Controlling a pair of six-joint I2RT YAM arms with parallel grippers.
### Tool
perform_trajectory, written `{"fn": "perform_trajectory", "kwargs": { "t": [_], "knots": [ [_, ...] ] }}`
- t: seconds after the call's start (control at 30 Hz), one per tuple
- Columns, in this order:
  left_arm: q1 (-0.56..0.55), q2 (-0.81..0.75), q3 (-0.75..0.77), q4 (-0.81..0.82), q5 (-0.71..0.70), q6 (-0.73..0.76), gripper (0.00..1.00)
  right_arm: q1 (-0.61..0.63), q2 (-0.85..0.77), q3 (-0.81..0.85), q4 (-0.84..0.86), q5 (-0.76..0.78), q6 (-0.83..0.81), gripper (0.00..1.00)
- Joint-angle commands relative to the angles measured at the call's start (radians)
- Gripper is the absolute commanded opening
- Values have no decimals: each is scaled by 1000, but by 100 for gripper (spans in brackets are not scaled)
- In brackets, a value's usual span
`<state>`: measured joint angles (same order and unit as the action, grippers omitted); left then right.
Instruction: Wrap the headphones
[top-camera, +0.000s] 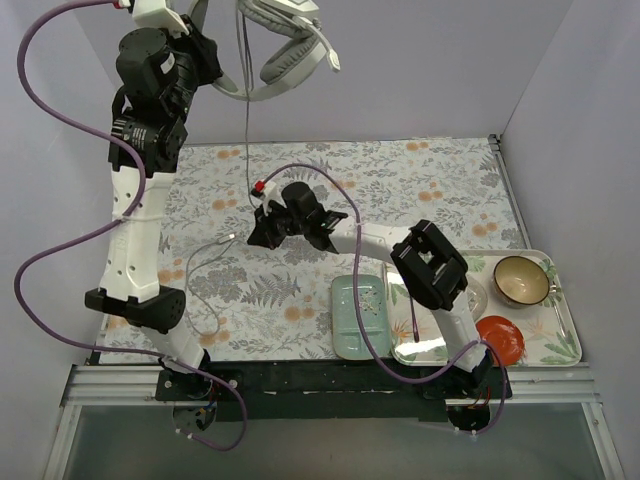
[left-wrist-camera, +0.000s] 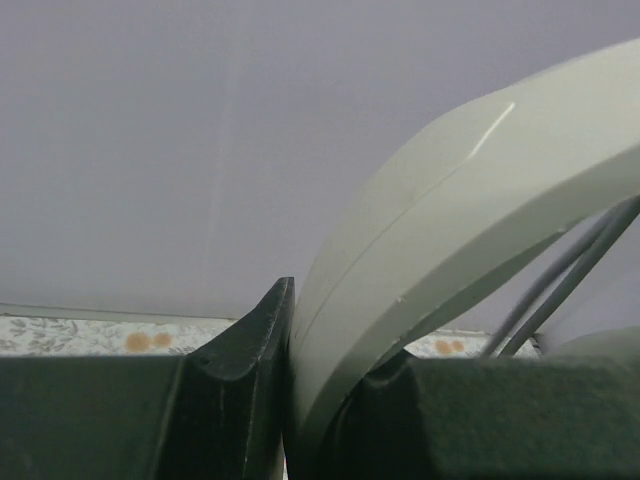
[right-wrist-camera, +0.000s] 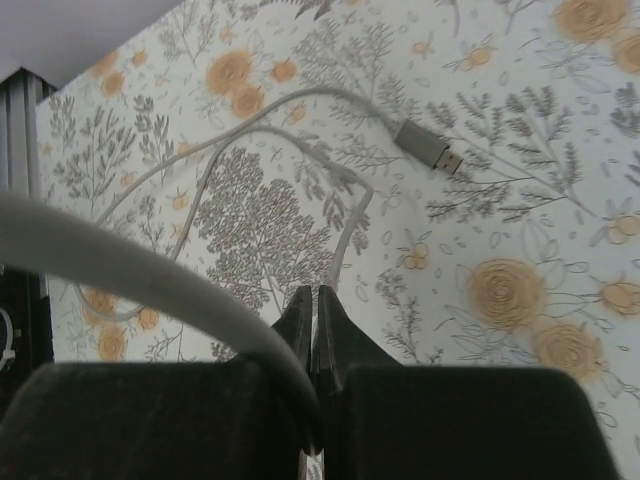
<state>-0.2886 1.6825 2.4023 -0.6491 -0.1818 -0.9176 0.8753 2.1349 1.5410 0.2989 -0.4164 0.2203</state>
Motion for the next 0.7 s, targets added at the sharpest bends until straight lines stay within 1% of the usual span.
{"fn": "perform_trajectory", "kwargs": {
  "t": [0.0,0.03,0.1,0.13,0.17,0.2,0.23,0.27,0.3,0.33,0.37,0.4,0.43,0.47,0.5,0.53,0.57,0.6,0.63,0.67],
  "knots": [
    [25,-12,-35,166,-118,29,0,71,-24,50,-253,50,-162,1],
    [26,-12,-104,243,-158,73,0,82,-53,41,-282,71,-186,1],
    [57,-9,-162,322,-253,143,0,105,-96,-28,-331,102,-217,1],
    [68,-4,-193,403,-280,219,0,108,-145,-60,-336,126,-217,1],
    [78,0,-248,440,-297,250,0,113,-168,-82,-342,134,-217,1],
    [94,6,-271,468,-326,291,0,114,-193,-120,-369,143,-249,1],
    [94,16,-297,555,-350,374,0,125,-234,-131,-386,169,-260,1],
    [94,14,-384,610,-367,428,0,128,-253,-140,-412,185,-271,1],
    [94,14,-428,681,-384,481,0,131,-269,-148,-461,197,-282,1],
    [94,20,-474,792,-409,532,0,134,-303,-148,-495,220,-303,1],
    [94,25,-506,834,-416,628,0,134,-322,-145,-524,237,-312,1],
    [94,34,-569,873,-420,679,0,134,-340,-145,-550,258,-321,1],
    [94,39,-601,950,-430,733,0,134,-380,-148,-594,316,-335,1],
    [94,48,-629,983,-432,811,0,136,-401,-151,-612,355,-341,1],
    [94,54,-693,1014,-435,863,0,134,-444,-153,-633,401,-348,1],
    [94,59,-724,1090,-442,908,0,131,-466,-154,-664,503,-354,1],
    [94,62,-762,1129,-444,1000,0,129,-486,-156,-681,549,-361,1],
    [95,59,-834,1204,-438,1037,0,125,-524,-151,-691,592,-366,1],
    [94,54,-879,1244,-433,1072,0,116,-539,-148,-711,663,-372,1],
    [92,46,-911,1279,-423,1111,0,108,-555,-133,-718,691,-387,1]
  ]
}}
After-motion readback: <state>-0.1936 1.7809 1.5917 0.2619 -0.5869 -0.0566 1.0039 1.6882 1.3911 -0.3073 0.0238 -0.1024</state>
